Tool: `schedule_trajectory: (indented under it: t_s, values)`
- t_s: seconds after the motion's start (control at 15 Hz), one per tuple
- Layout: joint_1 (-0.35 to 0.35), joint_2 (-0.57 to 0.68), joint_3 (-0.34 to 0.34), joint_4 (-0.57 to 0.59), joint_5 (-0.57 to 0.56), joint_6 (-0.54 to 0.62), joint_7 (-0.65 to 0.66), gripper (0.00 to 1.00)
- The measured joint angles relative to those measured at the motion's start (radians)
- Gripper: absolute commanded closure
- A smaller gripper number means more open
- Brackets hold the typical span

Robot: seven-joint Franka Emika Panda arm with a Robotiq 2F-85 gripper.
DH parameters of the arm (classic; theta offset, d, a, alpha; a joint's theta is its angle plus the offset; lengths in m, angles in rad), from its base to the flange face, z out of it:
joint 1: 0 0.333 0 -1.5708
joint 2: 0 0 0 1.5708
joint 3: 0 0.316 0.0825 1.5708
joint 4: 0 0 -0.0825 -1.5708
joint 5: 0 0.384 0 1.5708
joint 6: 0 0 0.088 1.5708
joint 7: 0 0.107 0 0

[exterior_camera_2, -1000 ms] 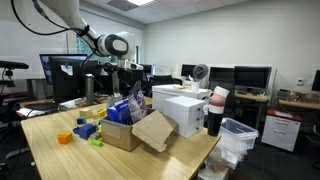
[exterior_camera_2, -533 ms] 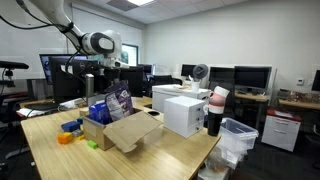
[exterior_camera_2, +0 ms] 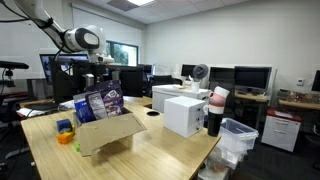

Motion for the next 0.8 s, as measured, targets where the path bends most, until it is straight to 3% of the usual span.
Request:
schedule_trajectory:
  t_s: [0.27, 0.47, 0.6, 0.8]
  values:
    - [0.001, -0.072, 0.058, -0.014, 0.0, -0.027, 0.088, 0.96]
    - [0.024, -0.164, 0.144, -0.015, -0.006, -0.126, 0.211, 0.96]
    - [-0.023, -0.165, 0.116, 0.045, -0.082, -0.17, 0.209, 0.96]
    - [-0.097, -0.109, 0.043, 0.146, -0.1, -0.203, 0.162, 0.96]
